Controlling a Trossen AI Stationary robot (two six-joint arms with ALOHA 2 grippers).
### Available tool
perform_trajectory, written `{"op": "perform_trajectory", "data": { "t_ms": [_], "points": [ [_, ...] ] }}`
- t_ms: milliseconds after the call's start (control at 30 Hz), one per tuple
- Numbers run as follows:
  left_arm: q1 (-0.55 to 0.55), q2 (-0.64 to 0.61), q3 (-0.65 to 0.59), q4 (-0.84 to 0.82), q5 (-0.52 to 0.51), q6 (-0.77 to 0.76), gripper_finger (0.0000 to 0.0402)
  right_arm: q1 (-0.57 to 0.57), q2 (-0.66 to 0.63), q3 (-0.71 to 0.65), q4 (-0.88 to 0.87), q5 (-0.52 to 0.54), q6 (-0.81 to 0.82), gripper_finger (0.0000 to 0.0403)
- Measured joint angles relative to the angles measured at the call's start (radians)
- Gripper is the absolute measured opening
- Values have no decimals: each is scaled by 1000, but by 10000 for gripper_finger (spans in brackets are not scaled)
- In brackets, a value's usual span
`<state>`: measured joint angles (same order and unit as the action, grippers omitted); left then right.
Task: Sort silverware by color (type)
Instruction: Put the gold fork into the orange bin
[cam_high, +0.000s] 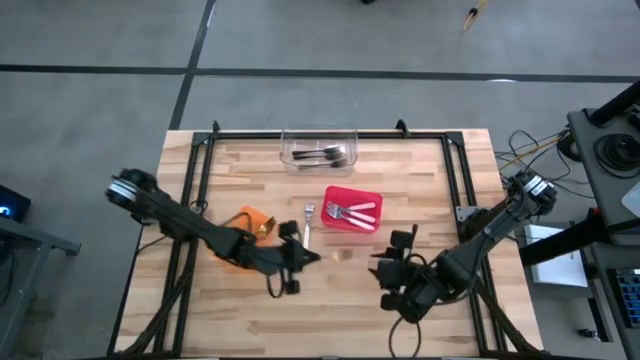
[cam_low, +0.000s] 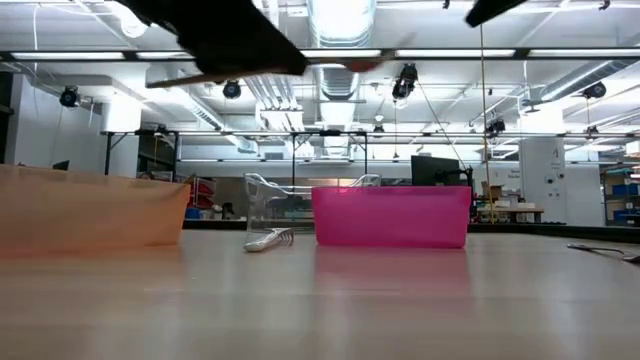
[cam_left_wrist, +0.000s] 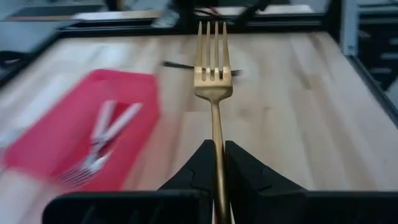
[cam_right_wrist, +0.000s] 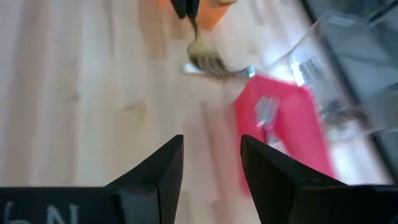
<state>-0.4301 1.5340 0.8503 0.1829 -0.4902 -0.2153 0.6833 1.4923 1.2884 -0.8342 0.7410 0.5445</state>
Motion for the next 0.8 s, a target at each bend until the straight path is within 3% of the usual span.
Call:
{"op": "perform_trajectory", "data": {
  "t_ms": [233, 400, 600, 800],
  "points": [
    [1, -241, -167, -31, -109, -35, 9, -75, -10, 0, 38, 56, -189, 150],
    [7, -375, -250, -59, -156, -55, 10, -121, -17, 0, 195, 46, -421, 150],
    [26, -502, -285, -137, -158, -65, 10, -198, -25, -1, 371, -62, -659, 150],
    [33, -579, -269, -305, -156, -163, 10, -299, -33, -1, 435, -189, -664, 150]
  ]
}}
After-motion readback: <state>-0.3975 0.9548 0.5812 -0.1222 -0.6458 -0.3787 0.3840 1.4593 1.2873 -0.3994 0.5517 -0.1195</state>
